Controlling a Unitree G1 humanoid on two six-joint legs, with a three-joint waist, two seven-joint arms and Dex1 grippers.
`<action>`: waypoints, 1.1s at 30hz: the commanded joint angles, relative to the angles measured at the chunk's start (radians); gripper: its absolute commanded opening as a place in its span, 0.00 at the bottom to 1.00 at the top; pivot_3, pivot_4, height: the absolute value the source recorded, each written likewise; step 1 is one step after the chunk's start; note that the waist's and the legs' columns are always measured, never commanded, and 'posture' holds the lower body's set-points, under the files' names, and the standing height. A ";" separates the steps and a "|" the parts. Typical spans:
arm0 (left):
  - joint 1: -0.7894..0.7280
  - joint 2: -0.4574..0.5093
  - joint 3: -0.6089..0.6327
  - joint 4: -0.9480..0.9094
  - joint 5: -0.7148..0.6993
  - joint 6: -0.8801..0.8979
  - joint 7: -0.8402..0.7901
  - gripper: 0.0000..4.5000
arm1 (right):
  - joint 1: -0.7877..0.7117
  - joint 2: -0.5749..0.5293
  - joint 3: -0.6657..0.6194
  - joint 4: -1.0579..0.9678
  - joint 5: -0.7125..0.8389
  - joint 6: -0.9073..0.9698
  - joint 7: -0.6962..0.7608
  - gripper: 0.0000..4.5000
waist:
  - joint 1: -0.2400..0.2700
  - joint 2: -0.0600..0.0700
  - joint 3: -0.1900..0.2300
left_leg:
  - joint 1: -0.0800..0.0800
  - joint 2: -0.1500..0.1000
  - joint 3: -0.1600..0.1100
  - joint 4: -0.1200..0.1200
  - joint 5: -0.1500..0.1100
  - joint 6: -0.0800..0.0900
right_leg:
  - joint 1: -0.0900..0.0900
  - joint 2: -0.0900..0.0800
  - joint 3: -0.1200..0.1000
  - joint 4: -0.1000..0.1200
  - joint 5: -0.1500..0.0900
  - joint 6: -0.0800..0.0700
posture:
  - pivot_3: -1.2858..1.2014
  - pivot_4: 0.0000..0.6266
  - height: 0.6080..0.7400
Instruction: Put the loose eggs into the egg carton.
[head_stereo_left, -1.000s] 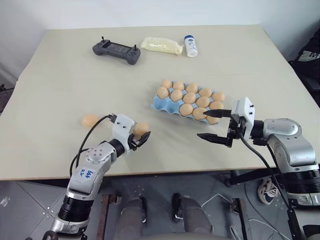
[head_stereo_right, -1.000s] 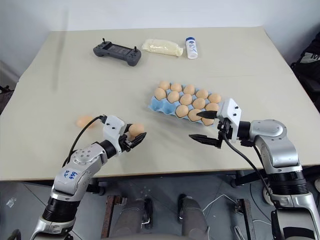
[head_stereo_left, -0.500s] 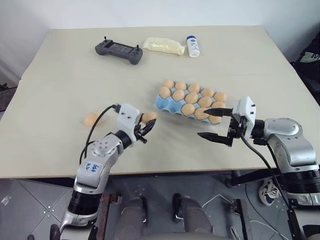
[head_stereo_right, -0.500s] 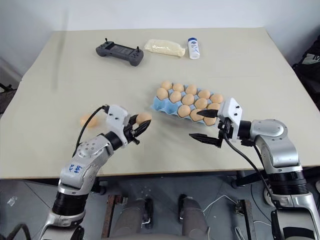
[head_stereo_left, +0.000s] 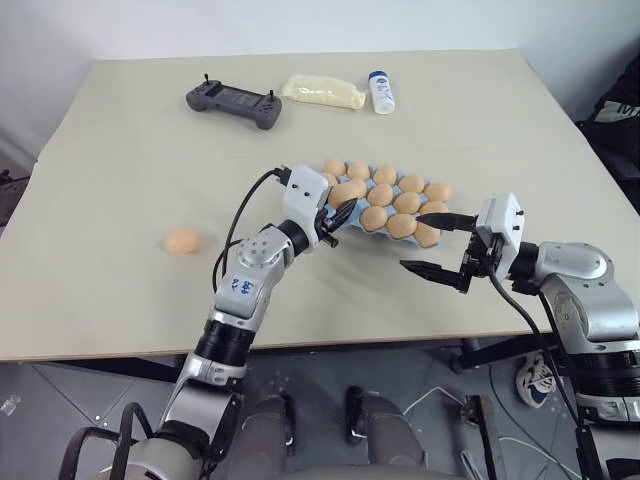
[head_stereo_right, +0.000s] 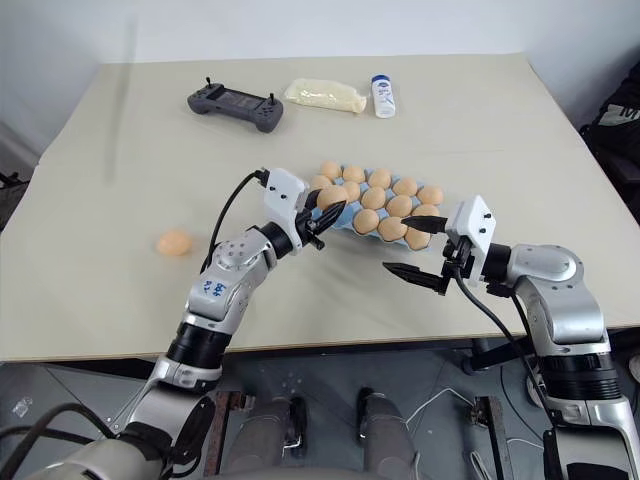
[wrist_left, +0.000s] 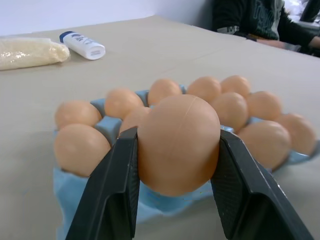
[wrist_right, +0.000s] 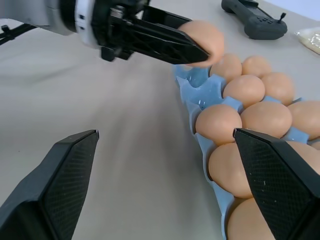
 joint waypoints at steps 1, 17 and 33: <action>-0.075 -0.016 0.031 0.112 0.011 -0.100 -0.008 0.36 | 0.013 -0.007 -0.034 -0.054 0.022 -0.001 -0.017 1.00 | -0.001 0.000 0.000 | 0.000 0.000 0.000 0.000 0.000 0.000 | 0.000 0.000 0.000 0.000 0.000 0.000 | 0.52 0.24 1.00; -0.118 -0.030 0.025 0.236 0.049 -0.192 -0.068 0.64 | 0.017 -0.013 -0.031 -0.055 0.014 0.001 -0.034 1.00 | -0.001 0.000 0.000 | 0.000 0.000 0.001 0.000 -0.001 0.002 | 0.000 0.000 0.001 0.000 0.001 0.001 | 0.52 0.24 1.00; 0.074 0.039 0.031 -0.145 0.000 -0.026 -0.125 0.99 | 0.013 -0.004 -0.027 -0.057 0.015 -0.001 -0.040 1.00 | -0.007 0.000 0.000 | 0.001 0.001 0.002 -0.001 -0.001 0.002 | 0.000 0.001 0.002 0.001 0.001 0.001 | 0.52 0.24 1.00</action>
